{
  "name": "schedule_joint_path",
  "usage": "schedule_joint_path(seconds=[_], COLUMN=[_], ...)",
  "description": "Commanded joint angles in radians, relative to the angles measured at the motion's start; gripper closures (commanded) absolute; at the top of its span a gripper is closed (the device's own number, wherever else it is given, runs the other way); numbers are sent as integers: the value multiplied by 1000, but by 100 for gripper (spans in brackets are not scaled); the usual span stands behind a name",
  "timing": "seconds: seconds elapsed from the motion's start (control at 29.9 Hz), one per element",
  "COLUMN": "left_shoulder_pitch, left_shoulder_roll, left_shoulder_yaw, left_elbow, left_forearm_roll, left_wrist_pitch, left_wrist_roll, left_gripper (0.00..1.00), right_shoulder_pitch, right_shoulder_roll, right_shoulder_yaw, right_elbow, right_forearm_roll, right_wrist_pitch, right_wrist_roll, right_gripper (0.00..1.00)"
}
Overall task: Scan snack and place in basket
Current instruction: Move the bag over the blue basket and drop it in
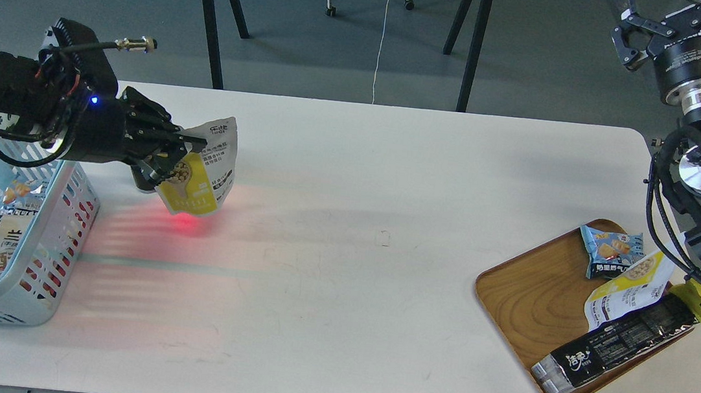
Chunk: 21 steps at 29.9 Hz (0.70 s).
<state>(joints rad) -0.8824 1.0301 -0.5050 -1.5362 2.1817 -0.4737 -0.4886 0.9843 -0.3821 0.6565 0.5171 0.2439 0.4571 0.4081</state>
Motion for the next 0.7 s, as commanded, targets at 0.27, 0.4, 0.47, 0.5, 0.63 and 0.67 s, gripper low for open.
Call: schedule_joint_path(seconds=[0.27, 0.4, 0.47, 0.5, 0.63, 0.67], left_shoulder_pitch=[-4, -3, -1, -1, 0, 0], left_shoulder_roll=[231, 333, 382, 404, 468, 479], left_shoulder_yaw=[-124, -136, -127, -125, -99, -89], left_elbow=[-70, -56, -41, -35, -9, -1], left_forearm_roll=[-6, -55, -91, -111, -140, -140], left_wrist_pitch=[9, 14, 17, 21, 36, 44], left_wrist_roll=[0, 0, 0, 0, 0, 0], left_gripper=[100, 100, 100, 100, 100, 100], right_shoulder_pitch=[1, -1, -1, -1, 1, 1], right_shoulder_roll=[0, -3, -3, -3, 0, 0], right_shoulder_yaw=[-2, 0, 0, 0, 0, 0], right_elbow=[1, 1, 1, 1, 1, 1], right_forearm_roll=[-2, -2, -2, -2, -2, -2], right_wrist_pitch=[3, 6, 6, 6, 6, 6], right_wrist_roll=[3, 3, 3, 3, 3, 3], right_gripper=[1, 1, 1, 0, 1, 0])
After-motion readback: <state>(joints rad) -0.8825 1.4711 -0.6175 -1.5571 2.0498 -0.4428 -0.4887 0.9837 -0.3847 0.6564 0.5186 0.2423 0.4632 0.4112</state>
